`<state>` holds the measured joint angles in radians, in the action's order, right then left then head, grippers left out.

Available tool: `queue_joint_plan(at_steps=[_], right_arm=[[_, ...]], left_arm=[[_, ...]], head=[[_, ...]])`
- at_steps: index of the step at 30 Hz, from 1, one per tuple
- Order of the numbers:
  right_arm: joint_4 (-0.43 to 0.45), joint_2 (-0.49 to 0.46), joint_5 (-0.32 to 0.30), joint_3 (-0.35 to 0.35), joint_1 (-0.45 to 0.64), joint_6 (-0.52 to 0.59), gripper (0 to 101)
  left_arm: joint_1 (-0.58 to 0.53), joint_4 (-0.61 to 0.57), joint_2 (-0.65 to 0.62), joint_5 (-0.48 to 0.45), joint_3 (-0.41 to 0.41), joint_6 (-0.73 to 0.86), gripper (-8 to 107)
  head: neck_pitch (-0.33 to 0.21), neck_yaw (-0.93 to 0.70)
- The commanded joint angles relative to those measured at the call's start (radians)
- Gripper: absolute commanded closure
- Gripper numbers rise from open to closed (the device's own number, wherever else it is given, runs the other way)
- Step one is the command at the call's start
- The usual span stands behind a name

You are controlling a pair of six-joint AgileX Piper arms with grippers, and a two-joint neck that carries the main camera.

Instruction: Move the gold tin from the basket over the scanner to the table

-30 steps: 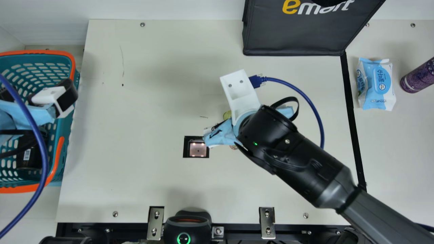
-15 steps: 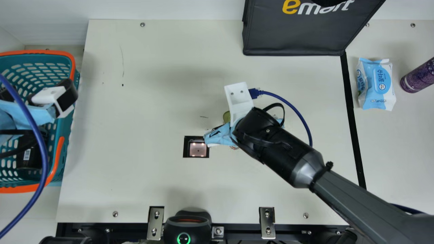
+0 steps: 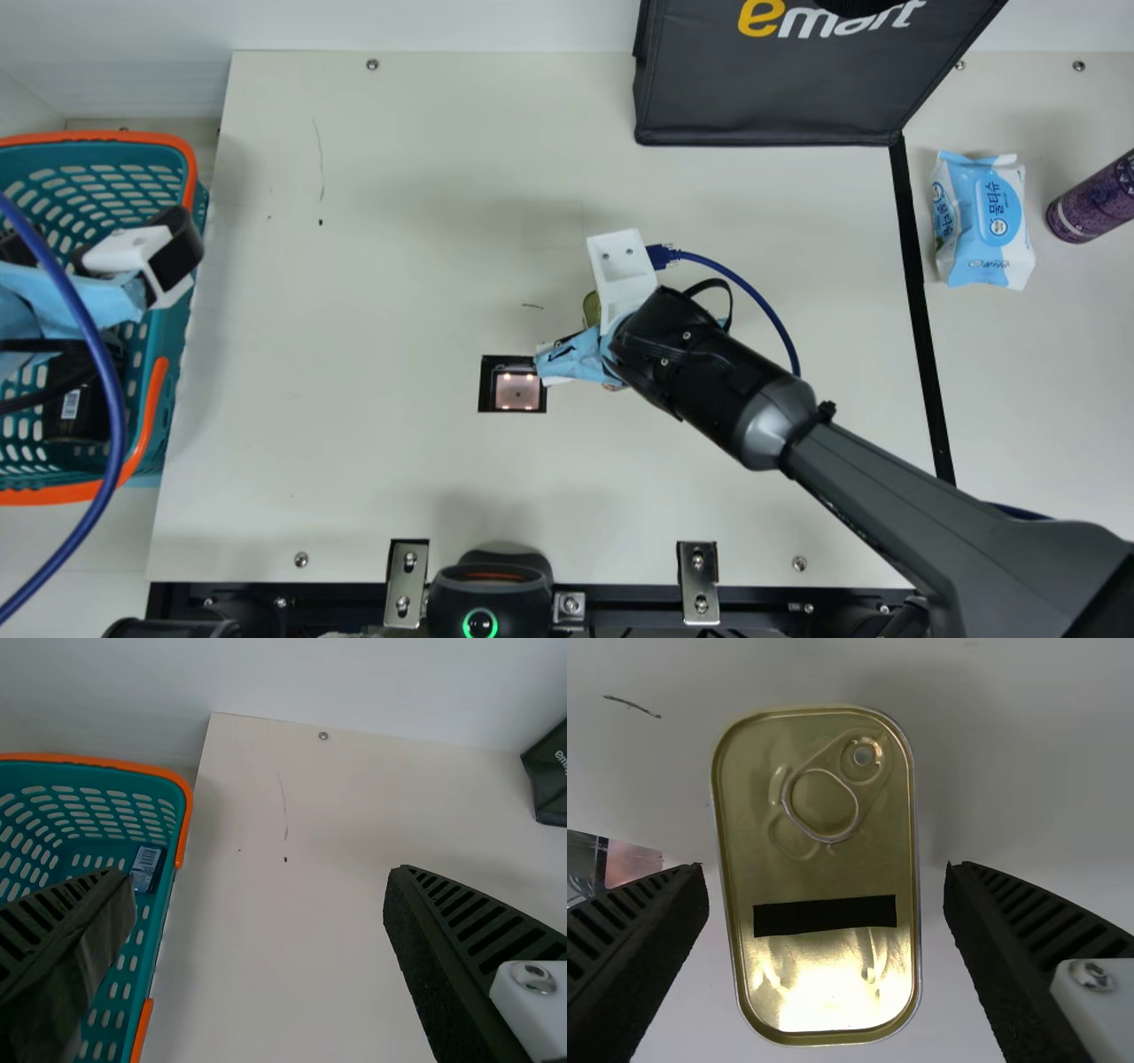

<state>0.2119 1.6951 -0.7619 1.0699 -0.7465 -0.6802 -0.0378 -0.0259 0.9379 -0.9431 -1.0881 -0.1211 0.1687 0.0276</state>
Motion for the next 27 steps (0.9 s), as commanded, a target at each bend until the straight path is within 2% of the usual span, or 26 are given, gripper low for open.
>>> queue_joint_plan(at_steps=[1,11,16,20,23,27], right_arm=[[0.008,0.004,-0.002,-0.001,0.000,-0.006,33],[0.032,-0.021,-0.028,0.014,-0.012,-0.019,100],[0.038,-0.062,-0.074,0.044,-0.019,-0.014,101],[0.032,-0.088,-0.101,0.065,-0.012,0.004,101],[0.009,-0.116,-0.099,0.059,0.024,0.041,101],[-0.044,-0.175,-0.074,0.019,0.120,0.126,101]], left_arm=[[0.000,0.000,0.000,0.000,0.000,0.000,9],[0.000,0.000,0.000,0.000,0.000,0.000,9],[0.000,0.000,0.000,0.000,0.000,0.000,9],[0.000,0.000,0.000,0.000,0.000,0.000,9],[0.000,0.000,0.000,0.000,0.000,0.000,9],[0.000,0.000,0.000,0.000,0.000,0.000,9]], head=[[-0.030,0.000],[-0.030,0.000],[-0.030,0.000],[-0.030,0.093],[-0.030,0.163],[-0.030,0.257]])
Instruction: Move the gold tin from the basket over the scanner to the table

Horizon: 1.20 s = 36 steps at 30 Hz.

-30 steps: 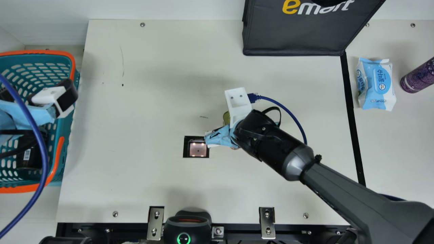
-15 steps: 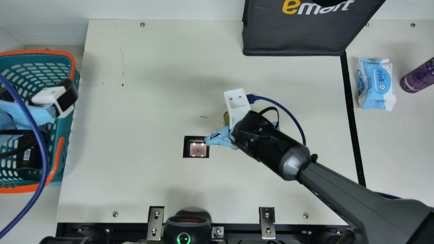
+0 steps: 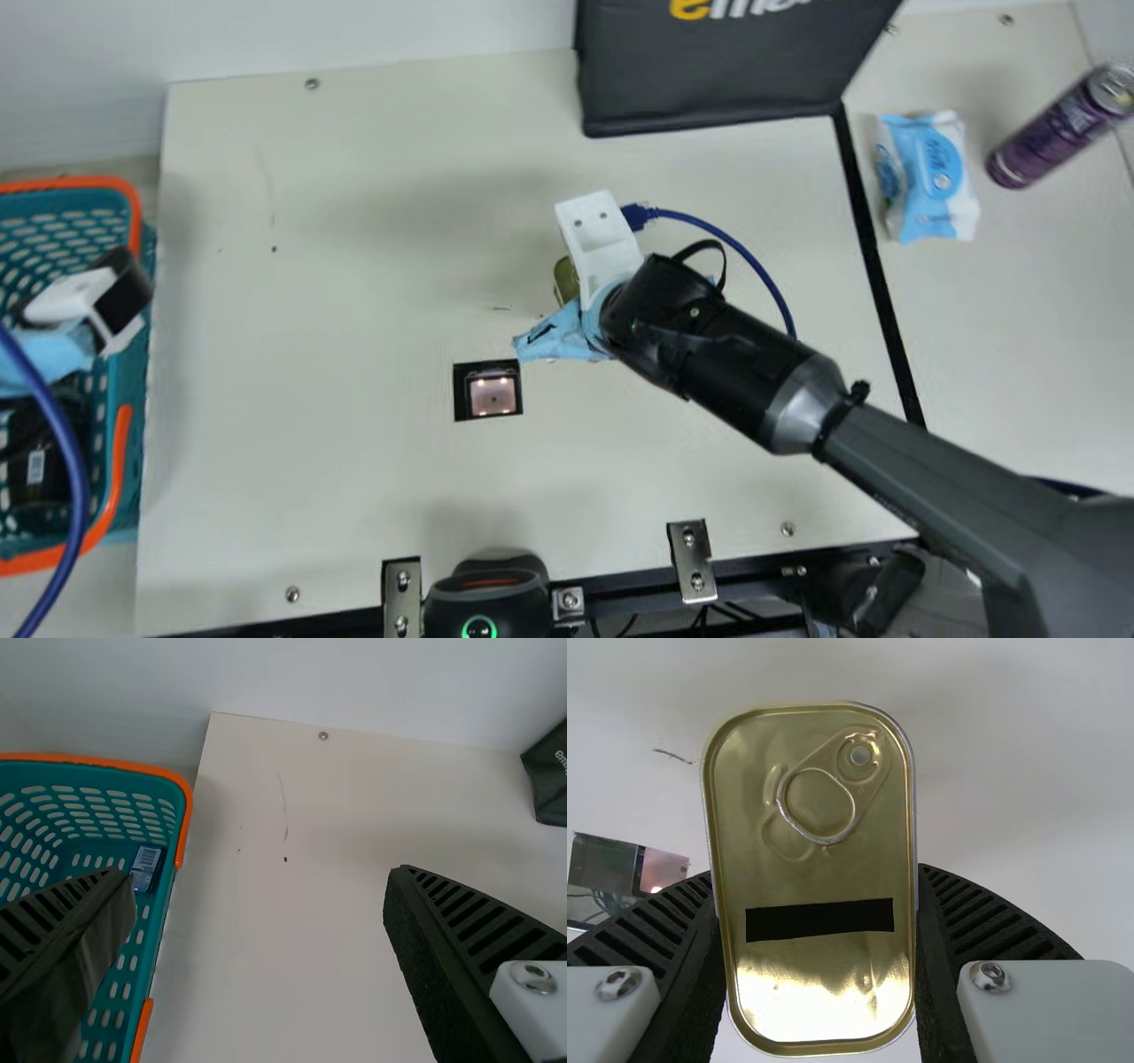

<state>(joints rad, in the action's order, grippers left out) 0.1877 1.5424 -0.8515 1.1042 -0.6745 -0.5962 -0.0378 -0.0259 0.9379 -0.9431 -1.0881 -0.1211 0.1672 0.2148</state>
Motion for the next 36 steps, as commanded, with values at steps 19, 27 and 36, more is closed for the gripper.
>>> queue_joint_plan(at_steps=[19,27,36], right_arm=[[-0.305,-0.317,-0.013,-0.241,0.926,0.656,101],[-0.370,-0.253,-0.024,-0.194,1.298,0.909,101],[-0.395,-0.124,-0.002,-0.101,1.538,1.117,101]], left_arm=[[0.000,0.000,0.000,0.000,0.000,0.000,9],[0.000,0.000,0.000,0.000,0.000,0.000,9],[0.000,0.000,0.000,0.000,0.000,0.000,9]], head=[[-0.029,0.162],[-0.029,0.162],[-0.029,0.162]])
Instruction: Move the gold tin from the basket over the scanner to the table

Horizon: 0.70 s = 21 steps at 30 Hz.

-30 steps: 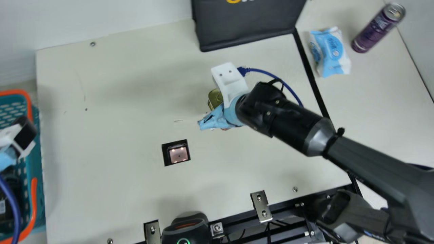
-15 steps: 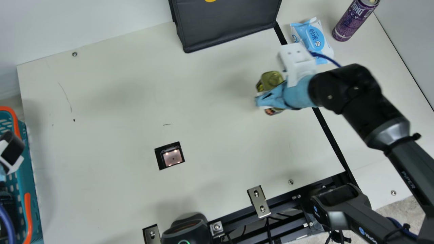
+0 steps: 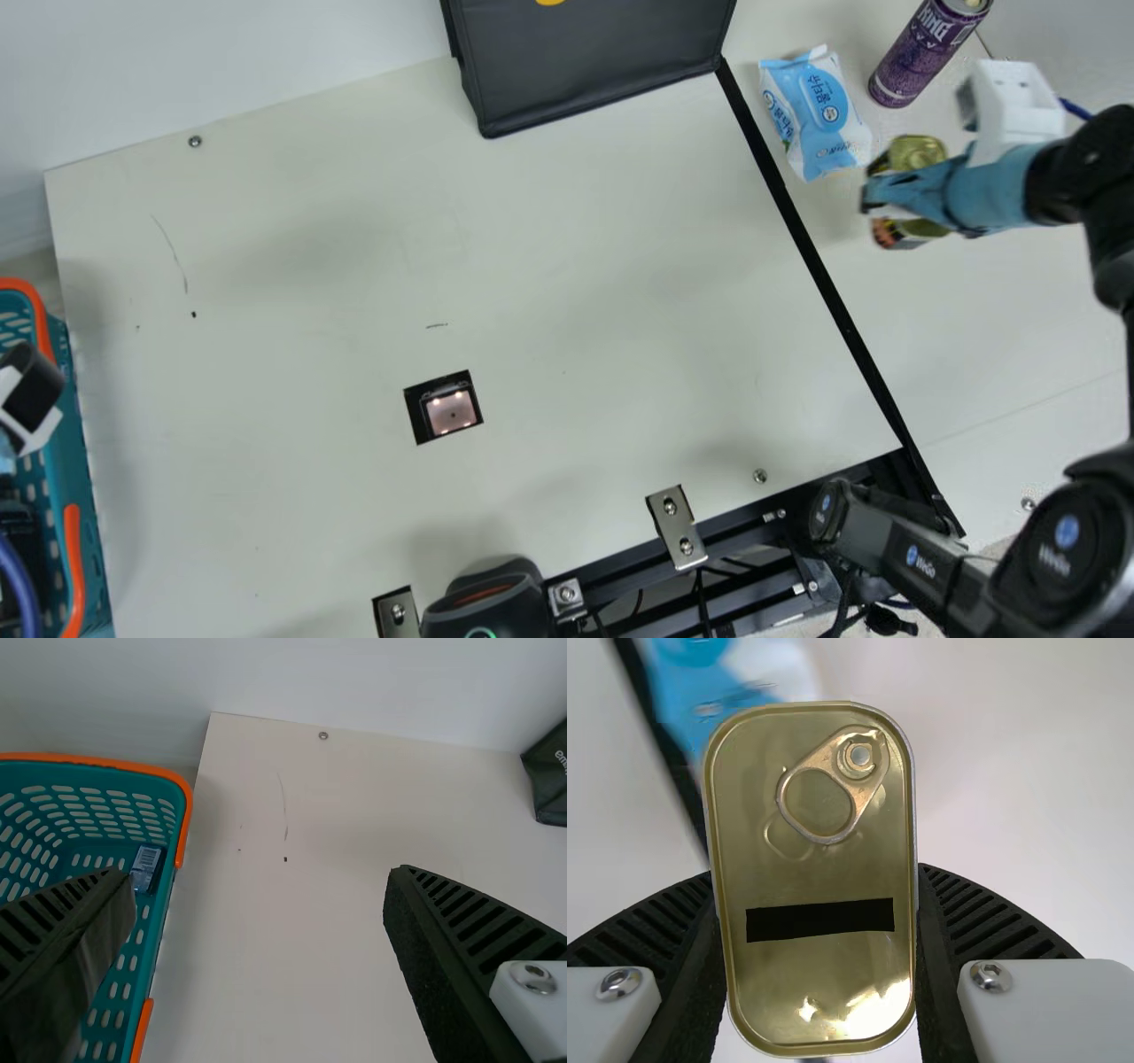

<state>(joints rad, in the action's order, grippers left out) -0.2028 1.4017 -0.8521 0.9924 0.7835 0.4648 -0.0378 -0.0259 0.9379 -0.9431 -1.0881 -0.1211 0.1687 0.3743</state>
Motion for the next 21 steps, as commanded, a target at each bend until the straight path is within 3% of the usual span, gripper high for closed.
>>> queue_joint_plan(at_steps=[1,8,21], right_arm=[[-0.005,0.029,0.003,0.020,0.095,0.077,101],[0.010,0.111,0.052,0.082,0.156,0.213,101],[0.005,0.258,0.146,0.152,0.169,0.446,101]], left_arm=[[0.000,0.000,0.000,0.000,0.000,0.000,9],[0.000,0.000,0.000,0.000,0.000,0.000,9],[0.000,0.000,0.000,0.000,0.000,0.000,9]], head=[[-0.030,0.002],[-0.030,0.002],[-0.030,0.002]])
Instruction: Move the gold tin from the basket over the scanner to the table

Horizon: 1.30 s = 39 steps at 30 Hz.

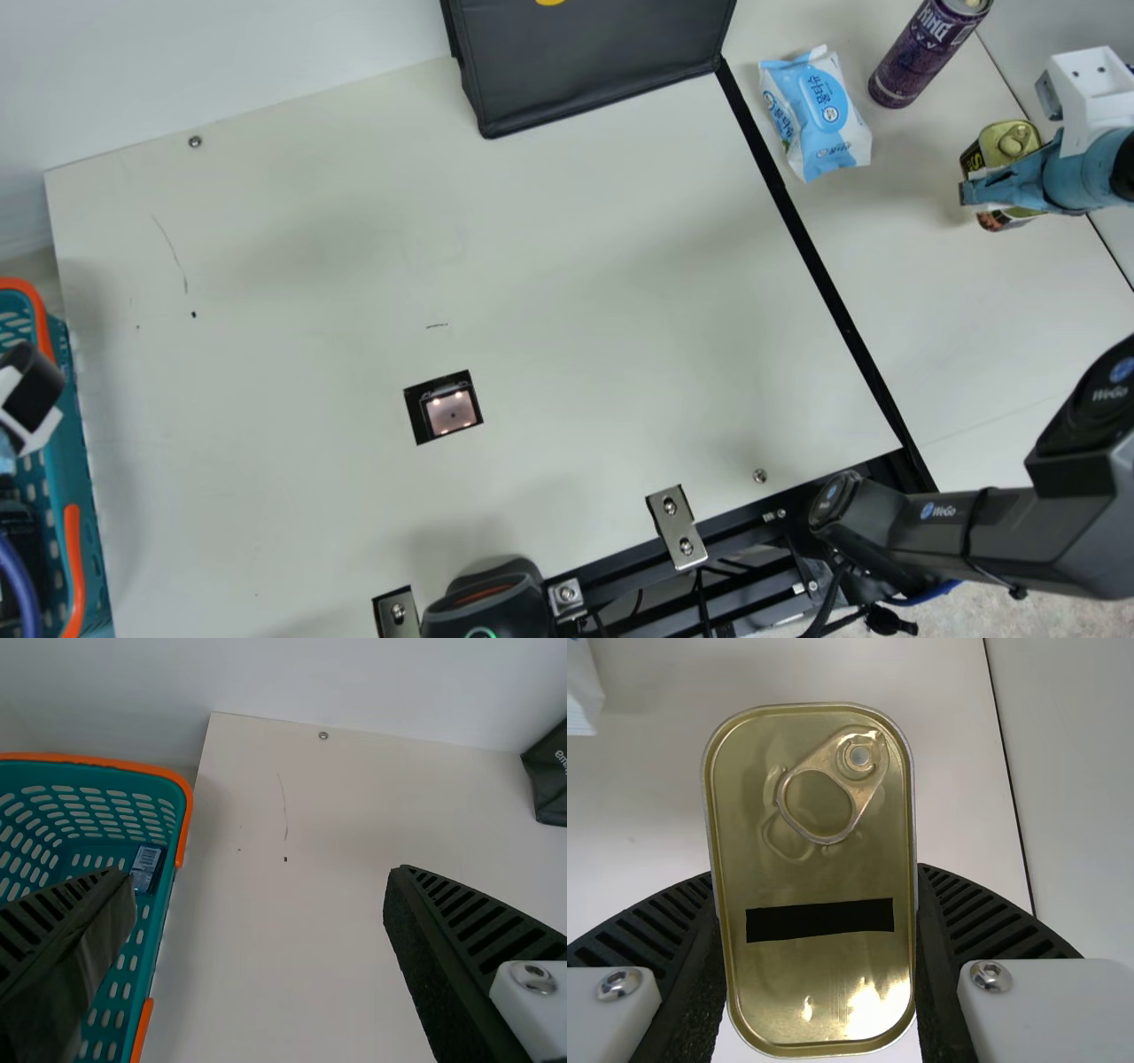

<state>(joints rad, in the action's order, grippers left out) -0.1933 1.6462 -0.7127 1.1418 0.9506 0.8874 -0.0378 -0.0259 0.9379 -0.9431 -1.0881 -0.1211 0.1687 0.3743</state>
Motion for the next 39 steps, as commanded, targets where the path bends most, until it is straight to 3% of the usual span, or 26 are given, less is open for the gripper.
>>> queue_joint_plan(at_steps=[1,12,28,39], right_arm=[[-0.010,0.025,0.011,0.006,0.003,0.037,101],[-0.045,0.124,0.071,0.010,-0.005,0.127,101],[-0.045,0.168,0.120,0.011,-0.019,0.127,48],[-0.029,0.141,0.163,-0.006,-0.044,0.091,11]], left_arm=[[0.000,0.000,0.000,0.000,0.000,0.000,9],[0.000,0.000,0.000,0.000,0.000,0.000,9],[0.000,0.000,0.000,0.000,0.000,0.000,9],[0.000,0.000,0.000,0.000,0.000,0.000,9]], head=[[-0.030,0.002],[-0.030,0.002],[-0.030,0.002],[-0.030,0.002]])
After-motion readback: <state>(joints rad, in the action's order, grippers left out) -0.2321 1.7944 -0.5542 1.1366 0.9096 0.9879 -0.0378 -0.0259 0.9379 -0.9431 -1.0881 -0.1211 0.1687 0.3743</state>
